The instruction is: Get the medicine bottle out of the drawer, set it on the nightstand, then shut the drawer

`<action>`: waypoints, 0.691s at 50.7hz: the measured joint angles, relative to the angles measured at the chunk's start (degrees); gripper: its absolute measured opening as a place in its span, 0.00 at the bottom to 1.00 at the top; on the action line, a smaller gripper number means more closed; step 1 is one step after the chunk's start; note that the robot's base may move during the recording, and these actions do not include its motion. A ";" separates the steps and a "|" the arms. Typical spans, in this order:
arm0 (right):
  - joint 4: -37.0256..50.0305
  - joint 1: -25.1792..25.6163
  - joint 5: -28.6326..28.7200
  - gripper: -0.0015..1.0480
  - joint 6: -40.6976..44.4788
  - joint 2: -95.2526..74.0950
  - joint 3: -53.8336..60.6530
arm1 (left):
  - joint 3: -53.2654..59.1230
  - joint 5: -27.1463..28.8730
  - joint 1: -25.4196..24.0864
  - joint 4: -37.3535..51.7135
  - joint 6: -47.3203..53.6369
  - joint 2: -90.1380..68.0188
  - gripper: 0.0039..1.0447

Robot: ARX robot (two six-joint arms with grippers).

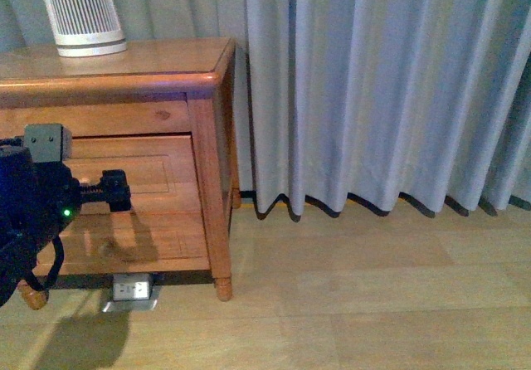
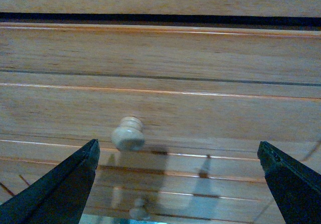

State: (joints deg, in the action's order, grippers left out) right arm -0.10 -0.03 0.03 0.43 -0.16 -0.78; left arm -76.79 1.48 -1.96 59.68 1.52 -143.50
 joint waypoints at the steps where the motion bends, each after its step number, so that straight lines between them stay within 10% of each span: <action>1: 0.00 0.00 0.00 0.93 0.00 0.00 0.00 | -0.81 -0.02 -0.24 -0.26 0.28 -0.35 0.94; 23: 0.00 0.00 0.00 0.93 0.00 0.00 0.00 | -8.61 -0.76 -0.85 -5.53 0.63 -5.29 0.90; 35: 0.00 0.00 0.00 0.93 0.00 0.00 0.00 | -10.71 -0.17 -1.51 -6.19 0.17 -6.64 0.64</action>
State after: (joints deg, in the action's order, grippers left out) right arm -0.10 -0.03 0.03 0.43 -0.16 -0.78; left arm -87.50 1.30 -3.46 53.49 1.69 -150.15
